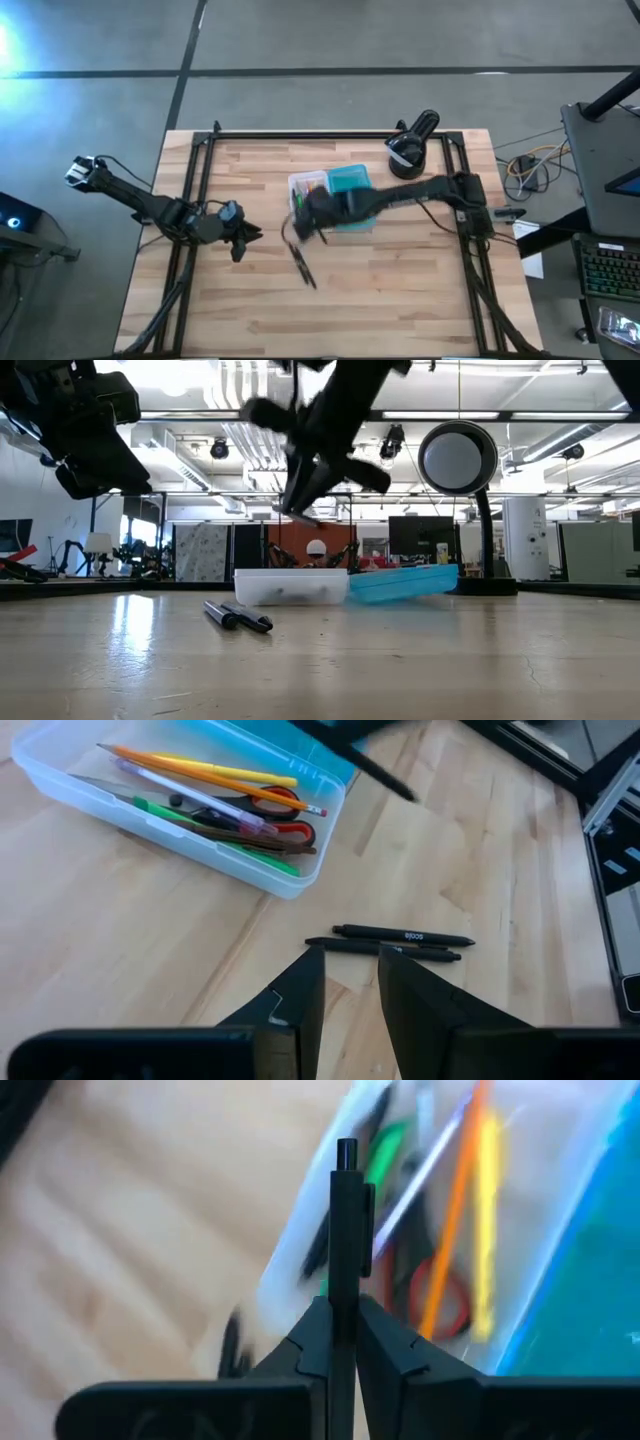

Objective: Pick & place school supplies into a supply box
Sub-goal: Put the black pen into the blue supply box

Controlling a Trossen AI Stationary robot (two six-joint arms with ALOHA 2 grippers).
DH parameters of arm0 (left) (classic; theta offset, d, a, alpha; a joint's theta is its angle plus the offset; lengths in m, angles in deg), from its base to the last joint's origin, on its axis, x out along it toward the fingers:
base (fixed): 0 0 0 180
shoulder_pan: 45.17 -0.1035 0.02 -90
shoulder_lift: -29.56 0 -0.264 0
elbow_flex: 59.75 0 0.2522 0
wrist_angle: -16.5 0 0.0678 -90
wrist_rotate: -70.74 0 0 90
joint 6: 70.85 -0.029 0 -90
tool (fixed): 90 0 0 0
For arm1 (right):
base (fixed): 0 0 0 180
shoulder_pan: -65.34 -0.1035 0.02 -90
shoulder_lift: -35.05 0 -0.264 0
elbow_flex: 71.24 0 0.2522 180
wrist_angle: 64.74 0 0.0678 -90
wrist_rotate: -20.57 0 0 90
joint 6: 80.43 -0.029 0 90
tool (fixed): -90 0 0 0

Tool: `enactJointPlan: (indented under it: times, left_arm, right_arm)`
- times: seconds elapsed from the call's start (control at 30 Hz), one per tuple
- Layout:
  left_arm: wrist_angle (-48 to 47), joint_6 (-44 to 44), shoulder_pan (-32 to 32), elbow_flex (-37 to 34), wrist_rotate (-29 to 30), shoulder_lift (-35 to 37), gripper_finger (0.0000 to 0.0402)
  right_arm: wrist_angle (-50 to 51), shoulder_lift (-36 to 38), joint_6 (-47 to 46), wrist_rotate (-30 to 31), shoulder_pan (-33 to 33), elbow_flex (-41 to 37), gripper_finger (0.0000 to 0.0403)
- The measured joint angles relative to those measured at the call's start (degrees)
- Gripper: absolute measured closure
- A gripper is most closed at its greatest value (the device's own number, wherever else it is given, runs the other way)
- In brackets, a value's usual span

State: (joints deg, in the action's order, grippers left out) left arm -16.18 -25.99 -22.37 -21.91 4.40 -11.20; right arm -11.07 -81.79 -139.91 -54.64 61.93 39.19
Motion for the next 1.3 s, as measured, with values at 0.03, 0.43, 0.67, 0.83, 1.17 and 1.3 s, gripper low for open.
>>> enactJointPlan:
  times: [0.03,0.43,0.67,0.83,1.17,1.3]
  left_arm:
    - [0.00,0.01,0.01,0.00,0.01,0.01,0.0321]
    - [-0.15,3.69,0.03,0.00,-0.02,0.00,0.0321]
    - [-0.15,1.73,0.03,0.00,-0.02,-0.25,0.0321]
    - [0.09,-0.59,0.01,0.00,0.39,-1.62,0.0321]
    - [4.92,-4.60,0.03,0.00,-7.71,-5.83,0.0321]
    - [10.97,-15.49,0.03,0.00,-14.34,-9.79,0.0321]
  right_arm:
    - [-0.74,-0.07,-0.31,-0.76,1.81,-0.28,0.0386]
    - [-2.98,-4.79,6.95,-12.54,8.95,-0.51,0.0247]
    - [-0.79,-0.13,21.06,-5.14,-3.78,-0.24,0.0213]
    - [1.15,-2.22,7.49,-12.97,-10.70,-0.49,0.0218]
    - [-2.57,-7.44,-15.93,-8.18,-14.97,-0.03,0.0227]
    - [5.04,-5.94,-18.34,-3.10,-16.94,1.04,0.0229]
